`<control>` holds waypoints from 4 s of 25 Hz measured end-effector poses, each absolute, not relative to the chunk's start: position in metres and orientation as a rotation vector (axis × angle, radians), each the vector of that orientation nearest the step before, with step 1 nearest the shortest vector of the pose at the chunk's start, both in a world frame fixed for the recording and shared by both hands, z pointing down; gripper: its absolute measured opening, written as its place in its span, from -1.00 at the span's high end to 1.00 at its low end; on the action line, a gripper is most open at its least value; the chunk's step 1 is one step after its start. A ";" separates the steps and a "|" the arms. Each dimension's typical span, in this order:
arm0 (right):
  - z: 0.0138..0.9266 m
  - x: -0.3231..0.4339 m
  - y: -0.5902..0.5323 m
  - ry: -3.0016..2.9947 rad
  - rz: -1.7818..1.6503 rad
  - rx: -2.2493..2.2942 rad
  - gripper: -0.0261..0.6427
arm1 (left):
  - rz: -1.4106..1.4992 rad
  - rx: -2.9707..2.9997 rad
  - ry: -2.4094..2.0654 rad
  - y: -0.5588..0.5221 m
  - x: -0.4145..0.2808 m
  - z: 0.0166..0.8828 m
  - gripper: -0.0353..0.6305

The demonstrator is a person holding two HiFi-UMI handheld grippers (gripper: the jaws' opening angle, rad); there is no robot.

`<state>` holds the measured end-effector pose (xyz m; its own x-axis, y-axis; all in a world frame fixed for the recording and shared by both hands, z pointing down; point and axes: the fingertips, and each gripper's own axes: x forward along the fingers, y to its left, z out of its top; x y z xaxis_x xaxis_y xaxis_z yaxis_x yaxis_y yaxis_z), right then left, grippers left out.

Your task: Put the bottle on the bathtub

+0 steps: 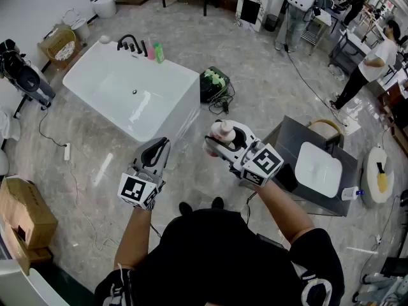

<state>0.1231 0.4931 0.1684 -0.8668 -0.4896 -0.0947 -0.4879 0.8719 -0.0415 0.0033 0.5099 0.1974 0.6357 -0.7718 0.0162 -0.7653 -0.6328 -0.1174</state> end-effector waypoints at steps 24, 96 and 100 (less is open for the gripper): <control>0.164 0.161 0.472 2.915 -0.076 -0.680 0.26 | -0.102 -2.759 1.356 0.487 0.026 0.204 0.87; 0.442 -0.031 -0.306 2.937 -0.186 -1.176 0.26 | -0.054 -2.484 1.936 -0.145 -0.177 0.370 0.87; 0.517 -0.056 -0.352 2.960 -0.220 -1.141 0.26 | -0.066 -2.514 1.869 -0.185 -0.172 0.428 0.87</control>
<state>-0.0557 -0.3518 0.5173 -0.7419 -0.6650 0.0856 -0.6704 0.7330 -0.1152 -0.1722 -0.1853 0.4282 0.2876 -0.9573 0.0291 -0.9570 -0.2884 -0.0313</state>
